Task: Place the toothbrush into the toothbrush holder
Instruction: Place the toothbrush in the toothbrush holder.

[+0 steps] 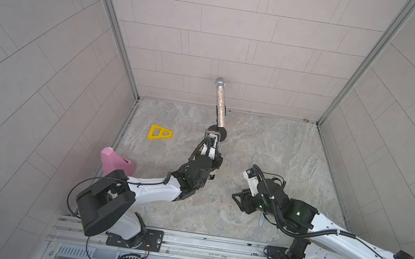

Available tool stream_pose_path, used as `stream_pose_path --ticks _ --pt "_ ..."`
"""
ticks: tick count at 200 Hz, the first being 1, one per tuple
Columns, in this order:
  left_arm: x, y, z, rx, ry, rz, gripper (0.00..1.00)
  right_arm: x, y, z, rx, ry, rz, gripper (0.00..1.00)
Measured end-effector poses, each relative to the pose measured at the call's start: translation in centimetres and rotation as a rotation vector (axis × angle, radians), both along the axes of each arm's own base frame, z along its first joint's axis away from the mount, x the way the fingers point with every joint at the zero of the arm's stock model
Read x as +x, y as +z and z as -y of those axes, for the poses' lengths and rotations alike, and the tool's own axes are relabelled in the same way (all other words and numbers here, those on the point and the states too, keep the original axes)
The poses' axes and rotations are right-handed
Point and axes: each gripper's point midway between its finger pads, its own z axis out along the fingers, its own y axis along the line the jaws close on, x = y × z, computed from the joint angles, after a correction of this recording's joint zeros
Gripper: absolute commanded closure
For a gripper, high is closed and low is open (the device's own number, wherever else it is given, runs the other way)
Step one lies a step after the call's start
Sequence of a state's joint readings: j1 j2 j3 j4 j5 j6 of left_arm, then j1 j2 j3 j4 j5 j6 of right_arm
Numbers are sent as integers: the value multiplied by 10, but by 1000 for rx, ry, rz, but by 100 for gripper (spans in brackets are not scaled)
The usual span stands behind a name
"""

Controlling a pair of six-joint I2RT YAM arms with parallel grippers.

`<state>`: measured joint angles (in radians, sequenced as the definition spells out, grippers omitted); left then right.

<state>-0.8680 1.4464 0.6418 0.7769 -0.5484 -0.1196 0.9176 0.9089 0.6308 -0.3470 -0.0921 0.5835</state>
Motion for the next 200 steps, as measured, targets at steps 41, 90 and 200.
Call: stream_pose_path --ticks 41,90,200 --pt "2 -9 2 8 -3 -15 97 0 1 0 3 -2 2 41" --pt "3 -21 4 18 -7 -30 95 -2 -6 5 -3 -4 -2 41" --pt "5 -30 6 13 -15 -45 88 -3 -5 6 3 -5 3 40"
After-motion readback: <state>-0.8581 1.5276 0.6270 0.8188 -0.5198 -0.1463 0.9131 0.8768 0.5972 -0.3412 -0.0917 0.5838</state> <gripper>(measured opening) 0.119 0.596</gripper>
